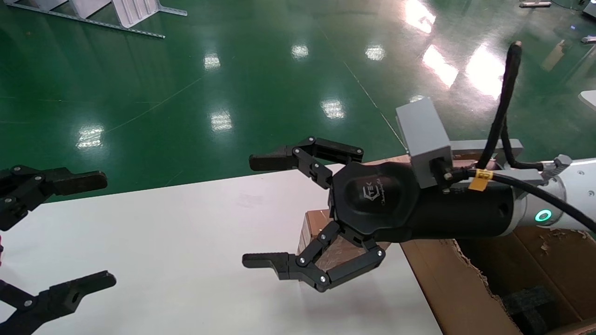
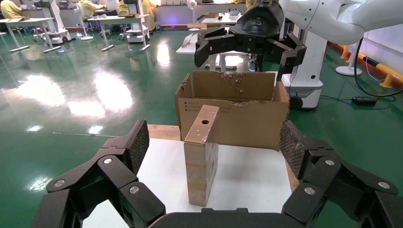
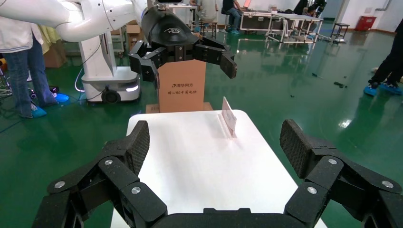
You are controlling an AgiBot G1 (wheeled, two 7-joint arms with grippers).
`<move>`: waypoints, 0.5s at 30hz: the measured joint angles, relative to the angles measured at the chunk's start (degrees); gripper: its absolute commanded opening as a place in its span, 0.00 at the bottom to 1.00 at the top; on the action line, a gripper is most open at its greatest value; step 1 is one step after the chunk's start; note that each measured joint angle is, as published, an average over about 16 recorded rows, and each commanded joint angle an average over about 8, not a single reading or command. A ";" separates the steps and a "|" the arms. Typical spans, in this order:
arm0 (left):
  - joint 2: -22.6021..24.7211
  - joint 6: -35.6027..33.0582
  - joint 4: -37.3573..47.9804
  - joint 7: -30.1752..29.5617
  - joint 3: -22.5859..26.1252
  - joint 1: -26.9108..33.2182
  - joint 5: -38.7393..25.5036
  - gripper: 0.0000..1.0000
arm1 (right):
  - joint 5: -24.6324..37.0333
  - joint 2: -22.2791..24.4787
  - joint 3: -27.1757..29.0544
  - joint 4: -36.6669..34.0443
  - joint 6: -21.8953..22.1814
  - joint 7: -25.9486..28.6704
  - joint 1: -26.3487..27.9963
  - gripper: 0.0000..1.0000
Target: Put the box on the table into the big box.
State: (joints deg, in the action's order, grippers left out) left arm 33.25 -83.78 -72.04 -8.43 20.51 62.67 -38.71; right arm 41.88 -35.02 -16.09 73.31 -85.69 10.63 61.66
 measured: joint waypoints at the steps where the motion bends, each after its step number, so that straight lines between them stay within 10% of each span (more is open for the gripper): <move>1: 0.00 0.00 0.00 0.00 0.00 0.00 0.00 1.00 | 0.00 0.00 0.00 0.00 0.00 0.00 0.00 1.00; 15: 0.00 0.00 0.00 0.00 0.00 0.00 0.00 1.00 | 1.08 0.40 -0.31 0.18 0.18 -0.03 -0.16 1.00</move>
State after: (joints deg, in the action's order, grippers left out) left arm 33.25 -83.78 -72.04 -8.43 20.51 62.67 -38.71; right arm 42.96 -34.62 -16.41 73.50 -85.51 10.60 61.50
